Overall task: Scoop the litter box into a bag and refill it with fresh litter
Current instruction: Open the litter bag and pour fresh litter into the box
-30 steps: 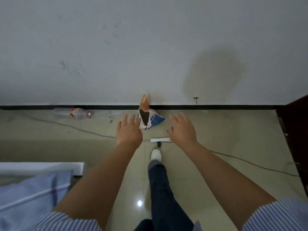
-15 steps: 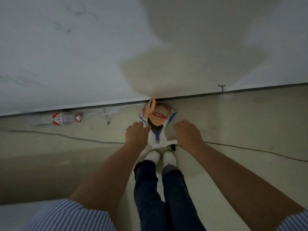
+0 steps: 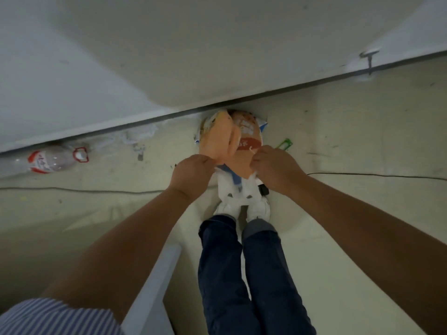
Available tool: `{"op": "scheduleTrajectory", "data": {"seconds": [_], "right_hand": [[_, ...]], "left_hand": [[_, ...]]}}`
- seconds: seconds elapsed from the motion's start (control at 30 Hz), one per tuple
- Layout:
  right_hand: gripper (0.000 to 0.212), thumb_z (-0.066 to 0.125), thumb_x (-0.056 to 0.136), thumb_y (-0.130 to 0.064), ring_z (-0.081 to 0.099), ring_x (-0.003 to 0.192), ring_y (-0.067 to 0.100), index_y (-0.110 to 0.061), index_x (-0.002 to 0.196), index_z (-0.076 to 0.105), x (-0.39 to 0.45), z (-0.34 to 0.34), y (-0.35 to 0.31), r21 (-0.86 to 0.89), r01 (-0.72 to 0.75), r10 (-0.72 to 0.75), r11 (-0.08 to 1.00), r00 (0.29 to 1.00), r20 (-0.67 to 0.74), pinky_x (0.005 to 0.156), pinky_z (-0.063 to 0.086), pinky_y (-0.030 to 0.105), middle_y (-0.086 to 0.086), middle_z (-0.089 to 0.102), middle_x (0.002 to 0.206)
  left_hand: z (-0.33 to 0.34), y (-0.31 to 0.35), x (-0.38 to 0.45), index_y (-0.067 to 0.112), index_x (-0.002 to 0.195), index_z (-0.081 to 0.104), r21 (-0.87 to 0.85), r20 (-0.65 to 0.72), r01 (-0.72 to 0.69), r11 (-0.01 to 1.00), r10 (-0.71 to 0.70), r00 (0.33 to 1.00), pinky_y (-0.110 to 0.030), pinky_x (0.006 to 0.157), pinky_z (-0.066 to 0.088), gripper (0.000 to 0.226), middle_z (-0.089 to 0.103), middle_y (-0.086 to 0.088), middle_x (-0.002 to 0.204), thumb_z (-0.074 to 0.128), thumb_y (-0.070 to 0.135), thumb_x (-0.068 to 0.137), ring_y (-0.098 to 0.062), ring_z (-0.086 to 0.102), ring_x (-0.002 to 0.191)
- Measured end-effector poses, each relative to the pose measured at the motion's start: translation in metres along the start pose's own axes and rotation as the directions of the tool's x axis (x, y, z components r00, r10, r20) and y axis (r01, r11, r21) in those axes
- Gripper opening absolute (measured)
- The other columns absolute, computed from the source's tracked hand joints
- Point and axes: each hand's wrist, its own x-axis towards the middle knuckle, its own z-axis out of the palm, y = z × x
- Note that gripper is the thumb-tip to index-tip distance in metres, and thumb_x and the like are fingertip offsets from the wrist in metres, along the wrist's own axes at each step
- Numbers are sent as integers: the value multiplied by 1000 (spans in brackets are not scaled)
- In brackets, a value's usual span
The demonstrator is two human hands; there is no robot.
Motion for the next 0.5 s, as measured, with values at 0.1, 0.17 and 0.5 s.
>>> {"op": "scheduleTrajectory", "data": {"seconds": [0.1, 0.17, 0.5], "right_hand": [[23, 67, 70, 3, 62, 86, 29, 2, 92, 63, -7, -8, 3, 56, -171, 169, 984, 985, 37, 64, 51, 30, 18, 64, 93], [25, 42, 94, -5, 55, 104, 29, -2, 115, 53, -12, -5, 11, 157, -362, 346, 919, 931, 118, 81, 45, 34, 18, 57, 114], [50, 42, 92, 2, 28, 49, 10, -16, 47, 29, -95, -26, 2, 806, -422, 740, 415, 672, -29, 47, 26, 20, -2, 30, 50]], "left_hand": [[-7, -4, -4, 0, 102, 54, -87, 115, 280, 956, -270, 956, -31, 67, 37, 15, 62, -18, 96, 44, 9, 95, -33, 60, 92], [-12, 1, -6, 7, 98, 46, -250, 72, 435, 865, -431, 899, -27, 67, 32, 7, 58, -16, 90, 41, 12, 97, -32, 58, 89], [-72, 70, -4, 6, 114, 64, -287, 87, 460, 840, -456, 886, -30, 80, 46, 29, 67, -14, 106, 43, 11, 96, -28, 62, 93]]}}
